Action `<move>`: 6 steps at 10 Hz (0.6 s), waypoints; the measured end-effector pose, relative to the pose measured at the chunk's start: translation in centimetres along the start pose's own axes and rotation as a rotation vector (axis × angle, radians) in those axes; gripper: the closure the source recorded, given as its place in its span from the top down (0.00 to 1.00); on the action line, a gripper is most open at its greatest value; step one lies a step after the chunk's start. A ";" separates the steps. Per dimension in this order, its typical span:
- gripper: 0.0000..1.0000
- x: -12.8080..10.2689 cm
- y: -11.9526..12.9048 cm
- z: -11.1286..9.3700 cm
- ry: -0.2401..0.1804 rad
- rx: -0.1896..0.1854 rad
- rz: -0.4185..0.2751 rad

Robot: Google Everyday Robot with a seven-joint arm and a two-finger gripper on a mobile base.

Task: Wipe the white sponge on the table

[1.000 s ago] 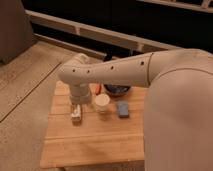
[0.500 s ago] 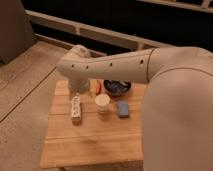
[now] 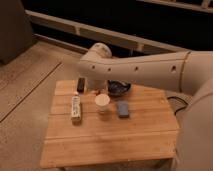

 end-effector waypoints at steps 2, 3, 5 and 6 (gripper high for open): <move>0.65 1.4 -3.8 -0.6 0.000 0.033 0.051; 0.65 2.2 -4.9 -0.8 0.008 0.050 0.072; 0.65 2.6 -5.0 -0.9 0.013 0.055 0.075; 0.65 2.6 -5.0 -0.9 0.013 0.054 0.074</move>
